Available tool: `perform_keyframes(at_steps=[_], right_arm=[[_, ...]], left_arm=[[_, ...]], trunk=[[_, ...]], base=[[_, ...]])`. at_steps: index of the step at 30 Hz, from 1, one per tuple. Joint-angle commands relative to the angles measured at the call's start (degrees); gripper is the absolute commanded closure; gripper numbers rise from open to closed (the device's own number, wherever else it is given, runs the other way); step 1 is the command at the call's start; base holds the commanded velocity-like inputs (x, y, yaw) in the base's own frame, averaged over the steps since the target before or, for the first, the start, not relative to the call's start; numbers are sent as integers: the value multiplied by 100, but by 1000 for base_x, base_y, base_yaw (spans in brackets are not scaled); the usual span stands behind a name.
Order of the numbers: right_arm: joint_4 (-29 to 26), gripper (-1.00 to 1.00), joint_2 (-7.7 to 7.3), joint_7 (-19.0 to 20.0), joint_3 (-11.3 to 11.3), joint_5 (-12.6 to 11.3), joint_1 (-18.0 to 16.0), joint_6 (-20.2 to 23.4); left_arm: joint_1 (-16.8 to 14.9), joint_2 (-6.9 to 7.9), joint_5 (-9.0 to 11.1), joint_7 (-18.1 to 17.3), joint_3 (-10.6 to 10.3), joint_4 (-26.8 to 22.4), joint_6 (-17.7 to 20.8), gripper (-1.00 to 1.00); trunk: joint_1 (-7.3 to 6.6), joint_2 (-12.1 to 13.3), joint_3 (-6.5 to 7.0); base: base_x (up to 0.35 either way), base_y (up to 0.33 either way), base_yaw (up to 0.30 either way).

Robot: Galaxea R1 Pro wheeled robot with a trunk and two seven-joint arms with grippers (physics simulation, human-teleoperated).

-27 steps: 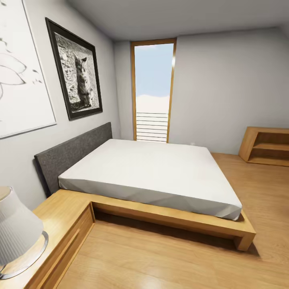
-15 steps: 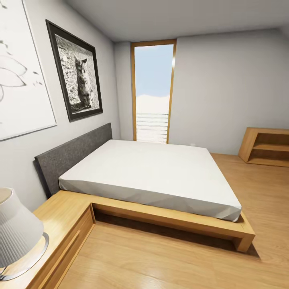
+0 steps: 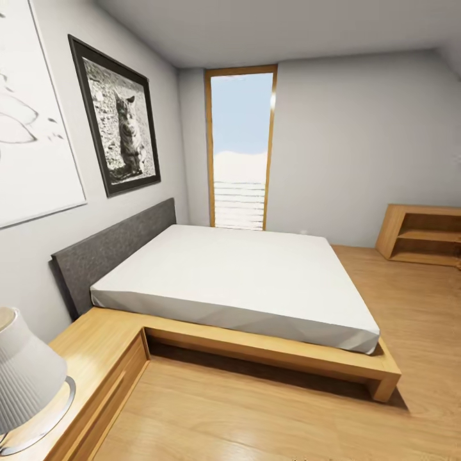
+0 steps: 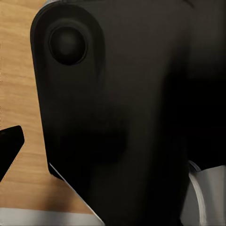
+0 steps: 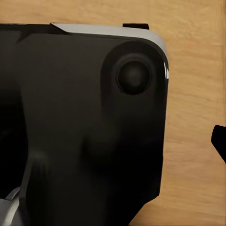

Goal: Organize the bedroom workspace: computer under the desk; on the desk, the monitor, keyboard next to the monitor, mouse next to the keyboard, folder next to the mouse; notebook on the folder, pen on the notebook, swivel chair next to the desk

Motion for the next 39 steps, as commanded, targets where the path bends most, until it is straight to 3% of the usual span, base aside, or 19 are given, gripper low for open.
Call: perform_keyframes(at_steps=[1, 8, 11, 16, 18, 20, 22, 23, 26, 31, 35, 38, 39], right_arm=[[6, -100, 0, 2, -1, -3, -5, -21], [-86, -100, 12, -11, -70, -102, -5, -158], [-356, -100, 20, -13, -210, -402, -5, -555], [-812, -100, 32, -7, -524, -1260, -9, -1149], [-1048, -100, 26, -3, -594, -1735, -11, -1335], [-1418, -100, 9, 3, -641, -2475, -13, -1464], [-1578, -100, 1, 6, -653, -2844, -13, -1509], [-1703, -100, -20, 9, -661, -3175, -13, -1557], [-1892, -100, -52, 11, -668, -3620, -32, -1690], [-2239, -100, -37, 60, -670, -3909, -229, -1898], [-2389, -100, -51, 123, -670, -3947, -402, -1936], [-2415, -100, -82, 149, -674, -3948, -523, -1969], [-2415, -100, -95, 153, -674, -3947, -535, -1980]], left_arm=[[-1, 1, -2, -1, 2, -5, 5, -100], [-1, -1, 2, -1, 6, -7, -11, -100], [-1, -6, 5, -4, 1, -25, -19, -100], [-1, -27, 12, -8, 0, -458, -32, -100], [-1, -22, 13, -12, -3, -742, -45, -100], [-1, -23, 19, -15, -3, -1151, -50, -100], [-1, -25, 21, -16, -3, -1348, -54, -100], [-1, -29, 22, -17, -3, -1543, -58, -100], [-1, -37, 24, -18, -3, -1977, -59, -100], [-47, -24, 80, -7, 4, -2776, -57, -100], [-176, 29, 472, -3, 39, -3050, -64, -100], [-230, 149, 1161, -7, 142, -3030, -97, -100], [-235, 165, 1288, -7, 155, -2965, -112, -100]], trunk=[[-23, 38, 12], [-177, 319, 138], [-243, 439, 192], [-352, 640, 275], [-396, 720, 307], [-440, 800, 338], [-484, 880, 370], [-506, 920, 388], [-572, 1041, 450], [-682, 1241, 564], [-770, 1402, 649], [-836, 1522, 709], [-858, 1562, 728]], base=[[0, 0, -211], [0, 0, -256], [0, 0, -277], [0, 0, -281], [0, 0, -282], [0, 0, -271], [0, 0, -247], [0, 0, -226], [0, 0, -211], [0, 0, -186], [0, 0, -218], [0, 0, -249], [0, 0, -270]])
